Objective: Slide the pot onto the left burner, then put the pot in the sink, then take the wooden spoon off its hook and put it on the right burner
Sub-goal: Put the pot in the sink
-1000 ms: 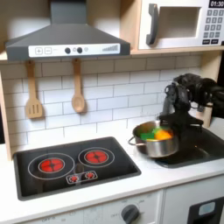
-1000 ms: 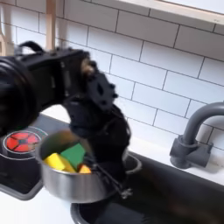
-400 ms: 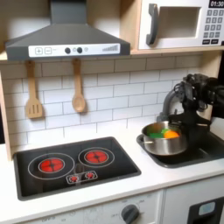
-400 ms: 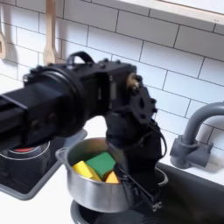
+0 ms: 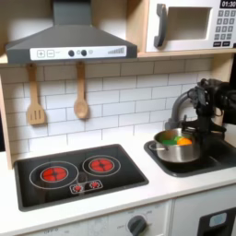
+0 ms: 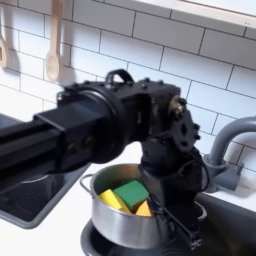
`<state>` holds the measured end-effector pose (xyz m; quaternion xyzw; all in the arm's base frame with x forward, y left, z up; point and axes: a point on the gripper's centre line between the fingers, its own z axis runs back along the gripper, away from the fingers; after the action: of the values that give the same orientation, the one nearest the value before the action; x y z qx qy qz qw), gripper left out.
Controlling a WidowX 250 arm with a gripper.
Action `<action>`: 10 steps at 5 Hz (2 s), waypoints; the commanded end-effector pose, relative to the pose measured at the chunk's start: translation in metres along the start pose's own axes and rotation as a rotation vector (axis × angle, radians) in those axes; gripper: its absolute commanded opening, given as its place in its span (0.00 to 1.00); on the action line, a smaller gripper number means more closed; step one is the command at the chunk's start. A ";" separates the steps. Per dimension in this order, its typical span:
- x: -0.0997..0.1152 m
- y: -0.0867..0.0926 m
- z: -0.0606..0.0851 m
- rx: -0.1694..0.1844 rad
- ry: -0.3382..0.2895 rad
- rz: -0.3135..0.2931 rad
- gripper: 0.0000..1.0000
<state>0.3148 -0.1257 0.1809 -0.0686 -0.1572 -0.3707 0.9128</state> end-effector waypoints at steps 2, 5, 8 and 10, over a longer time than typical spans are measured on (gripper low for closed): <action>0.011 -0.007 -0.018 -0.015 0.077 -0.047 0.00; 0.008 -0.007 -0.012 0.007 0.160 -0.020 1.00; 0.009 0.018 0.018 0.069 0.052 0.100 1.00; -0.016 0.084 0.046 0.192 -0.067 0.338 1.00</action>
<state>0.3464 -0.0411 0.2176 -0.0194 -0.2057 -0.1905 0.9597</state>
